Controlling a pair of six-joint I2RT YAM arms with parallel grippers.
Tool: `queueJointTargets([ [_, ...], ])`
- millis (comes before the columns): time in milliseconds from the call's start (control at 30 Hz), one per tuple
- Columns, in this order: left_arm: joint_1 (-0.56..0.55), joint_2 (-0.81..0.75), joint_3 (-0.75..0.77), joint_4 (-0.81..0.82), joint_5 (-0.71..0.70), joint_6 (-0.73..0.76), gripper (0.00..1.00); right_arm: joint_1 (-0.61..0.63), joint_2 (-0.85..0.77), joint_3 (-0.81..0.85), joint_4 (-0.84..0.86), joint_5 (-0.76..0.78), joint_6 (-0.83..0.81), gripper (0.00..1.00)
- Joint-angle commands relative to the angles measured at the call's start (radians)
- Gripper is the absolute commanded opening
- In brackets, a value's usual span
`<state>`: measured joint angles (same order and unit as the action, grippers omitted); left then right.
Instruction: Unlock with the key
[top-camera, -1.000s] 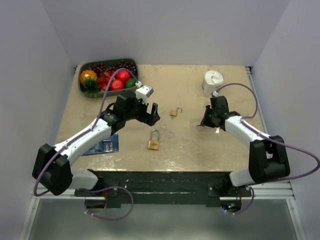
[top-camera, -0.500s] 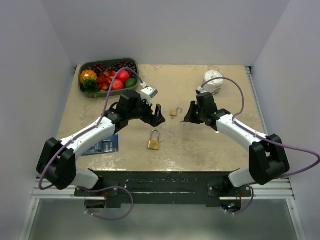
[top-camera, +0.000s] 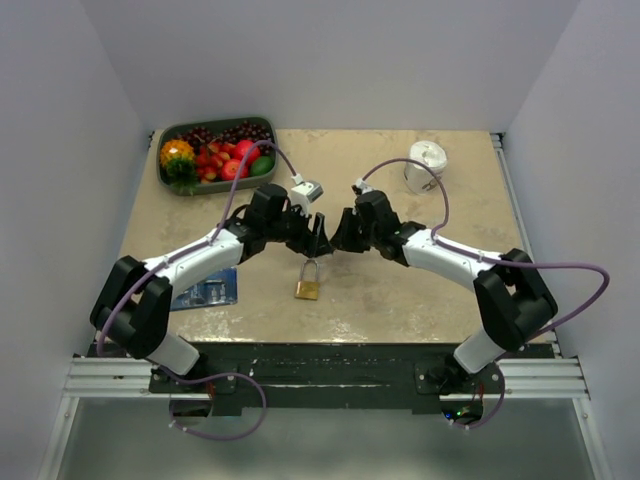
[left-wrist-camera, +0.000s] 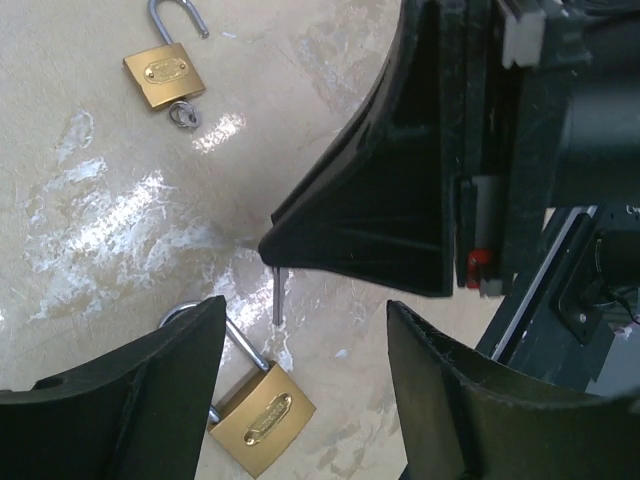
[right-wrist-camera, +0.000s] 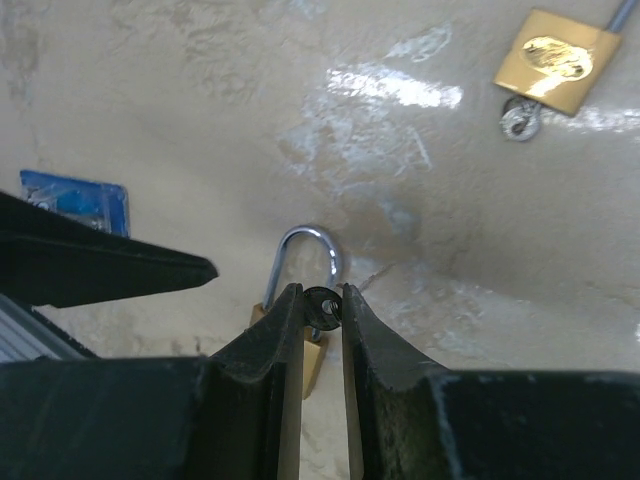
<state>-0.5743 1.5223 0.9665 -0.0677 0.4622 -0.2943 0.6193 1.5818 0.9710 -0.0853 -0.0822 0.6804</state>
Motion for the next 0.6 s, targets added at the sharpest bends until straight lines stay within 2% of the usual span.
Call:
queueJointTargets([
  [0,-0.001,0.019,0.014,0.020,0.007,-0.016,0.69,0.030,-0.014,0.044,0.064,-0.019,0.036,0.00],
  [133,-0.002,0.027,0.017,0.009,0.003,-0.016,0.62,0.036,-0.028,0.037,0.062,-0.014,0.038,0.00],
  [200,-0.002,0.029,0.015,0.009,0.010,-0.017,0.56,0.037,-0.035,0.035,0.059,-0.010,0.038,0.00],
  [267,-0.002,0.027,0.015,0.008,0.013,-0.019,0.55,0.037,-0.042,0.034,0.062,-0.008,0.039,0.00],
  [400,-0.001,0.035,0.015,0.003,0.018,-0.019,0.42,0.037,-0.051,0.035,0.064,-0.008,0.038,0.00],
  [567,-0.001,0.055,0.021,-0.017,0.026,-0.022,0.41,0.040,-0.060,0.032,0.064,-0.002,0.038,0.00],
])
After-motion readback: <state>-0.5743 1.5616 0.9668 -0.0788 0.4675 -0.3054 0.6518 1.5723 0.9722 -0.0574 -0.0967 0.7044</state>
